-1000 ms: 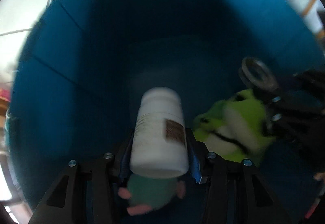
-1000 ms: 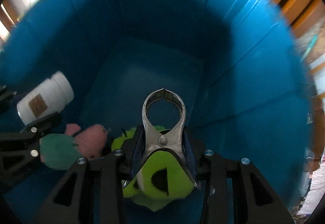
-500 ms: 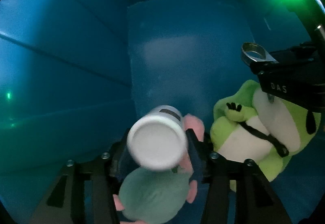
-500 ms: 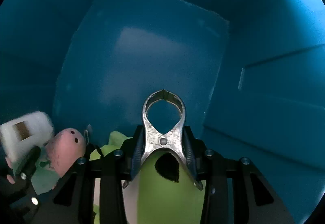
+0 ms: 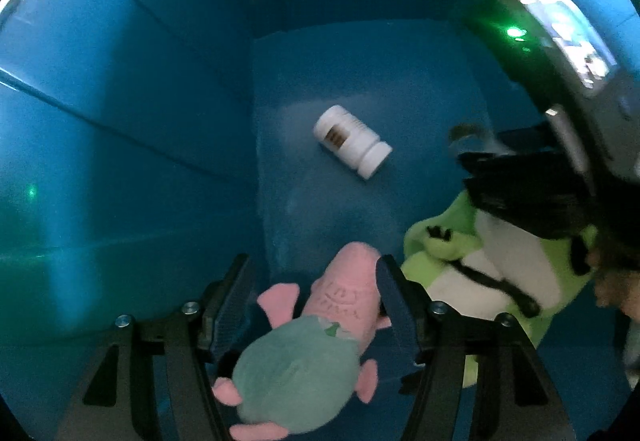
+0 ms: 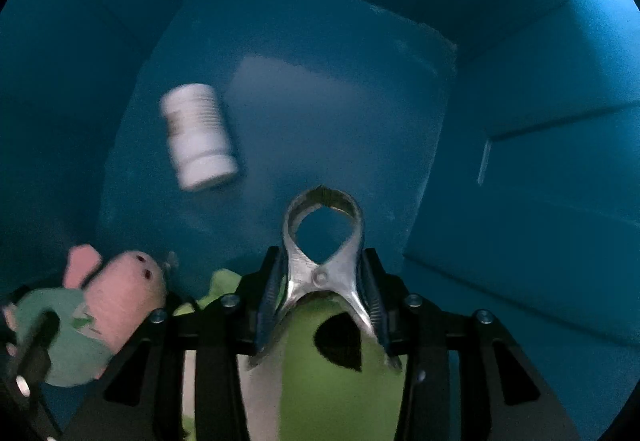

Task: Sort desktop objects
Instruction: 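Open both tools to drop the bottle and scissors into the crate, then move both tools back over the cluttered table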

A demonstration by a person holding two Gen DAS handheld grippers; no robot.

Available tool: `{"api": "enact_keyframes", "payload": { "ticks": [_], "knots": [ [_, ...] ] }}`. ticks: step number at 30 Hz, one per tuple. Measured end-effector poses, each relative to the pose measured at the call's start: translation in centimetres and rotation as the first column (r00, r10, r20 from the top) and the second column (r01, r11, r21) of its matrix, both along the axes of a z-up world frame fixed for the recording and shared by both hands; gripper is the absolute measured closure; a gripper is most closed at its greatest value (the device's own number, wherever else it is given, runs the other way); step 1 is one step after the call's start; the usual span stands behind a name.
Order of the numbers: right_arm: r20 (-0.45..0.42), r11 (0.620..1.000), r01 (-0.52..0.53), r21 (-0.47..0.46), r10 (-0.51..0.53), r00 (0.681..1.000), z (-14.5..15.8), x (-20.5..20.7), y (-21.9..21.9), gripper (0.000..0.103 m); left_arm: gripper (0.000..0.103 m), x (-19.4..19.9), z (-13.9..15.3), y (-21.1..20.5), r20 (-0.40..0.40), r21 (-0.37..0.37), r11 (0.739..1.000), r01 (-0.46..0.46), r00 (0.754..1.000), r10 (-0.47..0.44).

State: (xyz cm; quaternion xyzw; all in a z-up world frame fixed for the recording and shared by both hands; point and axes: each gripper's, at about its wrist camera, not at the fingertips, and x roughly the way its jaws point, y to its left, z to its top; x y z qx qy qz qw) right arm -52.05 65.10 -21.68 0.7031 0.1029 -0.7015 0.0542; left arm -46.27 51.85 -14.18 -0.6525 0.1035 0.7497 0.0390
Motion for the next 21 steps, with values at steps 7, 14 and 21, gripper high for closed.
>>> {"api": "enact_keyframes", "payload": {
  "ticks": [7,14,21],
  "knots": [
    [-0.064,0.999,0.039,0.006,-0.039,0.997,3.8,1.5,0.2,0.01,0.026,2.0,3.9,-0.2,-0.062,0.024,0.999,0.041,0.997,-0.039],
    [-0.15,0.998,0.065,-0.011,-0.065,0.987,9.6,4.5,1.1,0.009,0.026,4.0,8.8,-2.3,-0.153,0.129,0.988,0.079,0.986,-0.059],
    [-0.237,0.996,0.094,-0.004,-0.092,0.967,15.7,9.4,-0.3,0.009,0.022,8.6,14.2,-4.1,-0.319,0.173,0.966,0.193,0.939,-0.131]
  ]
}}
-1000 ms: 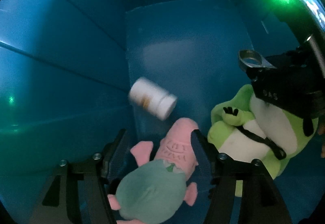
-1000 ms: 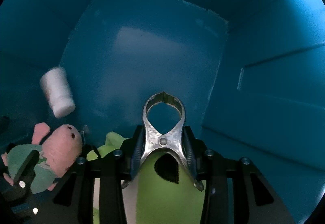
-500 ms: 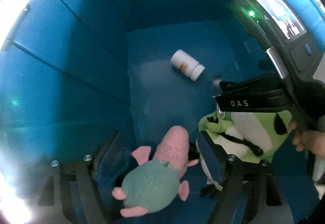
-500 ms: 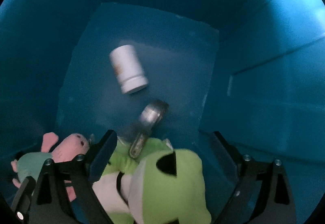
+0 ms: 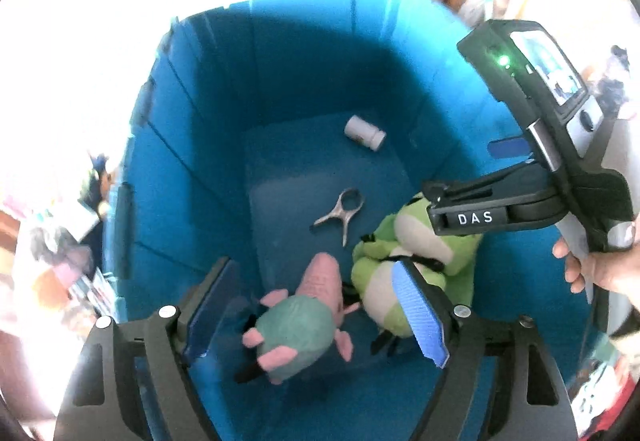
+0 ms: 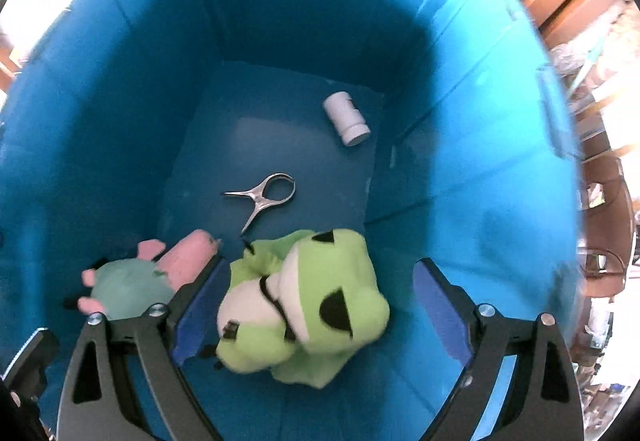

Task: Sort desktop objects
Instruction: 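Move both tools back over the cluttered table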

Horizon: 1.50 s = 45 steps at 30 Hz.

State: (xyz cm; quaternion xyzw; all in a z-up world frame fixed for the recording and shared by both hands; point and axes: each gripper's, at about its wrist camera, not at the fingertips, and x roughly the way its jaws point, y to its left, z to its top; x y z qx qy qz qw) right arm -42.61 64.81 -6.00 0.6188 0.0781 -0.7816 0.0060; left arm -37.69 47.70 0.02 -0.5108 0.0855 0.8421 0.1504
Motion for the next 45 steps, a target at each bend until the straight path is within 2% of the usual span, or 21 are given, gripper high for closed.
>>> {"api": "enact_keyframes", "payload": {
  "ticks": [3,10,16,22,28,33,37,41,45],
  "knots": [
    [-0.039,0.999,0.038,-0.02,-0.039,0.998,2.3,2.4,-0.3,0.009,0.02,2.1,1.0,-1.0,-0.048,0.031,0.999,0.041,0.998,-0.039],
    [-0.092,0.991,0.135,-0.022,-0.137,0.986,4.9,7.8,-1.7,0.009,0.02,5.5,1.4,-3.5,-0.069,0.072,0.991,0.115,0.991,-0.111],
    [-0.105,0.976,0.216,-0.011,-0.216,0.971,3.6,11.3,-2.8,0.009,0.02,8.2,1.8,-5.5,-0.106,0.095,0.98,0.175,0.981,-0.165],
    [-0.092,0.978,0.21,0.003,-0.208,0.974,3.4,13.9,-4.6,0.009,0.02,10.2,1.9,-6.9,-0.115,0.103,0.978,0.18,0.979,-0.168],
    [-0.156,0.99,0.139,-0.023,-0.141,0.978,4.9,15.1,-5.9,0.009,0.02,11.9,3.1,-7.7,-0.185,0.095,0.986,0.134,0.976,-0.115],
    [-0.249,0.992,0.03,-0.123,-0.06,0.967,6.7,16.6,-7.4,0.009,0.02,13.7,3.7,-9.1,-0.236,0.1,0.992,0.073,0.971,-0.048],
    [-0.321,0.981,-0.069,-0.181,0.007,0.947,7.7,17.6,-9.4,0.009,0.018,15.4,3.8,-11.4,-0.263,0.124,0.992,-0.017,0.964,0.049],
    [-0.362,0.958,-0.152,-0.243,0.056,0.931,8.1,18.3,-11.5,0.009,0.018,16.8,3.0,-14.1,-0.251,0.116,0.987,-0.115,0.958,0.141],
    [-0.445,0.92,-0.284,-0.27,0.142,0.884,9.2,19.8,-14.8,0.009,0.018,18.7,1.9,-18.5,-0.257,0.092,0.965,-0.247,0.93,0.263]
  ]
}}
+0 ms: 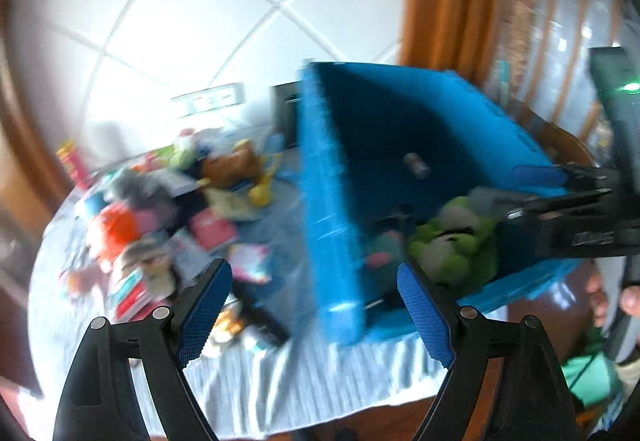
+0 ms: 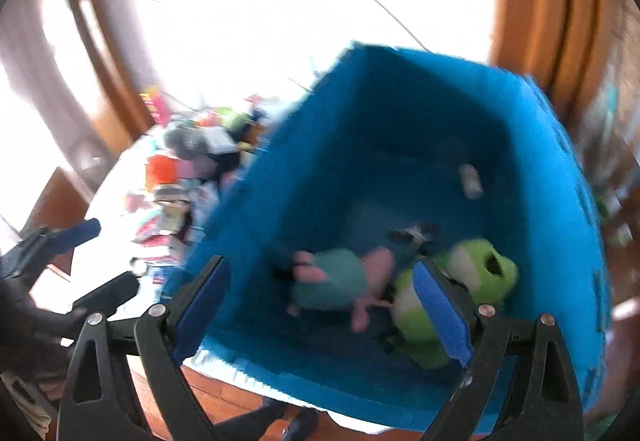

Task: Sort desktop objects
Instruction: 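Move both tools back over the cluttered table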

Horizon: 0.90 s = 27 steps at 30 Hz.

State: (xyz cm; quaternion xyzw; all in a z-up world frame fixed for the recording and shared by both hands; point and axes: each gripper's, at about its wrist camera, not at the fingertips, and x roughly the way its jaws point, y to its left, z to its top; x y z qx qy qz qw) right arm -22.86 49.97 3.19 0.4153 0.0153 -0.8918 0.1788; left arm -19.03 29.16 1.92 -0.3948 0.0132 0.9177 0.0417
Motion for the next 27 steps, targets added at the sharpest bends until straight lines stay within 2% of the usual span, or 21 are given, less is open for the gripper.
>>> {"api": "enact_keyframes", "payload": {
  "ticks": [4,7,14,18,19,20,27],
  "knots": [
    [-0.054,0.994,-0.104,-0.032,0.102,0.993,0.6,1.4,-3.8,0.009,0.018,1.4,-1.4,-5.3,0.026,0.002,0.99,-0.14,0.99,0.14],
    [-0.073,0.981,-0.187,-0.056,0.182,0.981,0.6,2.2,-6.9,0.009,0.018,2.7,-2.5,-10.0,0.037,0.005,0.967,-0.254,0.967,0.253],
    [-0.066,0.95,-0.299,-0.086,0.294,0.954,-0.7,2.6,-13.6,0.009,0.018,4.6,-5.6,-17.2,0.07,-0.025,0.922,-0.387,0.919,0.388],
    [-0.078,0.944,-0.327,-0.054,0.322,0.943,-2.2,2.8,-17.4,0.008,0.018,5.2,-7.7,-20.5,0.086,-0.028,0.905,-0.425,0.901,0.426],
    [-0.071,0.942,-0.332,-0.053,0.328,0.942,-2.8,2.8,-18.4,0.0,0.018,5.3,-8.5,-21.4,0.09,-0.035,0.903,-0.429,0.898,0.43],
    [-0.061,0.94,-0.336,-0.055,0.333,0.941,-3.6,2.8,-19.4,0.0,0.018,5.4,-9.3,-22.3,0.094,-0.041,0.902,-0.431,0.897,0.433],
    [0.0,0.94,-0.337,-0.062,0.337,0.941,-8.4,3.0,-26.3,0.0,0.018,4.3,-15.2,-27.0,0.166,-0.053,0.918,-0.393,0.903,0.396]
  ]
}}
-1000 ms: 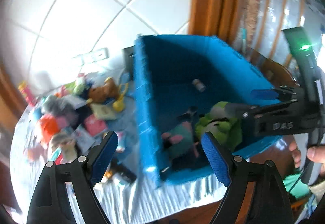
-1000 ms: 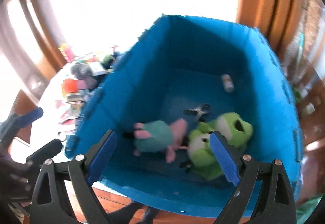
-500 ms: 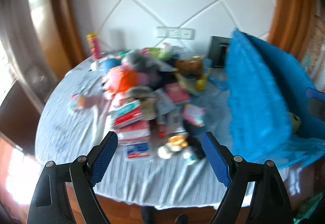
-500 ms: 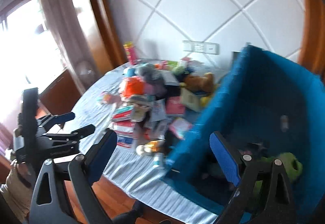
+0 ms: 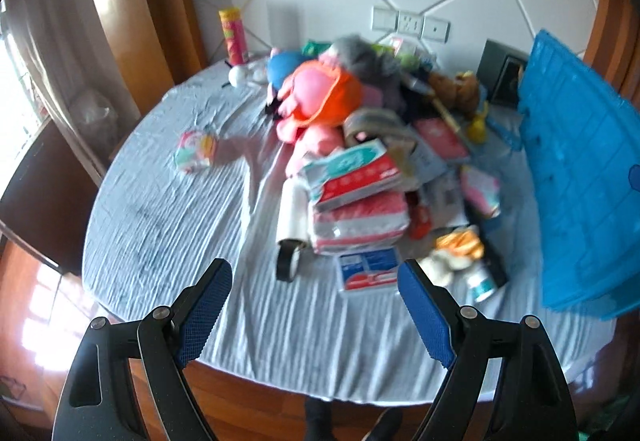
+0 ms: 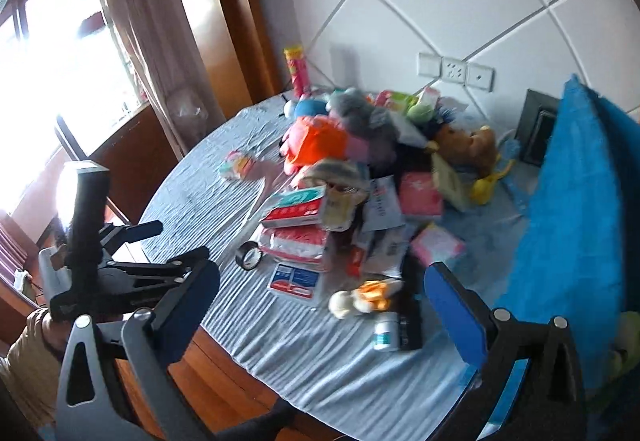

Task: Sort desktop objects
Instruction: 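Move both tools back over the cluttered table, then grasp the blue floss-pick box with left tool while right tool grasps a white-green bottle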

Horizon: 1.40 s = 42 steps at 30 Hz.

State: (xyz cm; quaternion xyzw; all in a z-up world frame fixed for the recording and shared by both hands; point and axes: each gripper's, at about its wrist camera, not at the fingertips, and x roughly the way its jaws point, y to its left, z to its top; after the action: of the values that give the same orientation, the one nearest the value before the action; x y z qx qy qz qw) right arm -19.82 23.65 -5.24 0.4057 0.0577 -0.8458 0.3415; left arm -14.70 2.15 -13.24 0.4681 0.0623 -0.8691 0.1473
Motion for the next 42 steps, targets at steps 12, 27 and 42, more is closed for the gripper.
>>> {"api": "enact_keyframes", "payload": {
  "ticks": [12,27,42],
  "knots": [
    [0.207,0.956,0.28,0.085,-0.292,0.934,-13.9,-3.0,-0.2,0.0,0.018,-3.5,-10.8,-0.8,0.141,0.105,0.988,0.114,0.982,-0.128],
    [0.259,0.922,0.321,0.215,-0.371,0.892,-23.3,-4.6,3.8,0.0,0.012,-9.3,-17.5,4.0,0.201,0.189,0.982,-0.002,0.979,-0.036],
    [0.186,0.93,0.26,0.261,-0.312,0.932,-23.9,-6.0,2.7,0.034,0.013,-8.6,-19.8,3.3,0.224,0.158,0.987,0.014,0.973,-0.05]
  ]
}}
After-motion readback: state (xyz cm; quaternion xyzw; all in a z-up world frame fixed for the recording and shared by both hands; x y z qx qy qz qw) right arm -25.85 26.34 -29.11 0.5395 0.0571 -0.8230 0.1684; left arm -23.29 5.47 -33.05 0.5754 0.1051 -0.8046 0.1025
